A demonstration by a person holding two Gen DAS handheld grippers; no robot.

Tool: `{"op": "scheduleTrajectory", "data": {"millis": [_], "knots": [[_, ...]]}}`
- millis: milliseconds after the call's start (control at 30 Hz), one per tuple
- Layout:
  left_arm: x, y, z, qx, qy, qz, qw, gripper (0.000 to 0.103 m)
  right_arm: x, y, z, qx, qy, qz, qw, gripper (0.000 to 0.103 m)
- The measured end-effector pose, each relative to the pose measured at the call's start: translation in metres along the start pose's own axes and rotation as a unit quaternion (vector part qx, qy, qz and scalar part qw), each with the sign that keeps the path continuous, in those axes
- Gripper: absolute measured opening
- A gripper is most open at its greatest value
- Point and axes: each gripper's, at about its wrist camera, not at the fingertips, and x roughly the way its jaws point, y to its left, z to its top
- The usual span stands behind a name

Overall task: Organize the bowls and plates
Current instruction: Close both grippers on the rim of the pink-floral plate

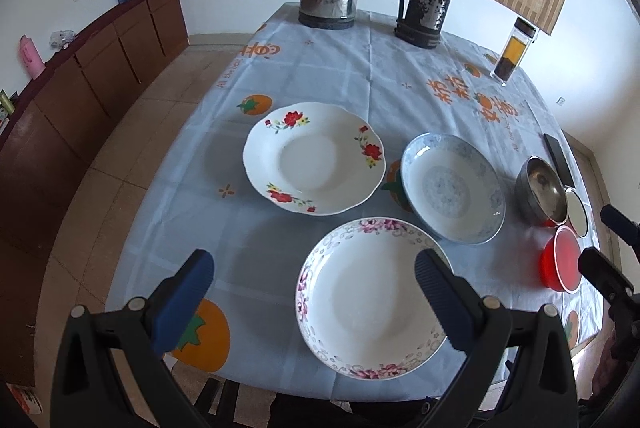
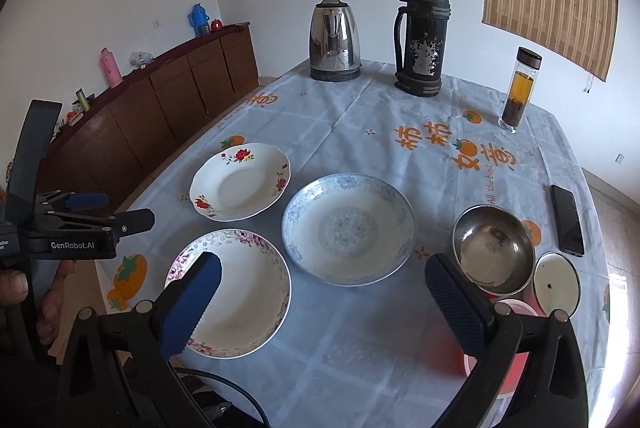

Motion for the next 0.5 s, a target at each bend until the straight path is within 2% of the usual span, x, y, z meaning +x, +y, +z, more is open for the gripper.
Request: {"op": "scheduleTrajectory", "data": {"millis": [500], "knots": [[0.019,0.004,0.009,0.011,0.017,-0.009,0.9998,0.102,0.023,0.004,0.007,0.0,0.02,-0.009,1.0,0.102]]}}
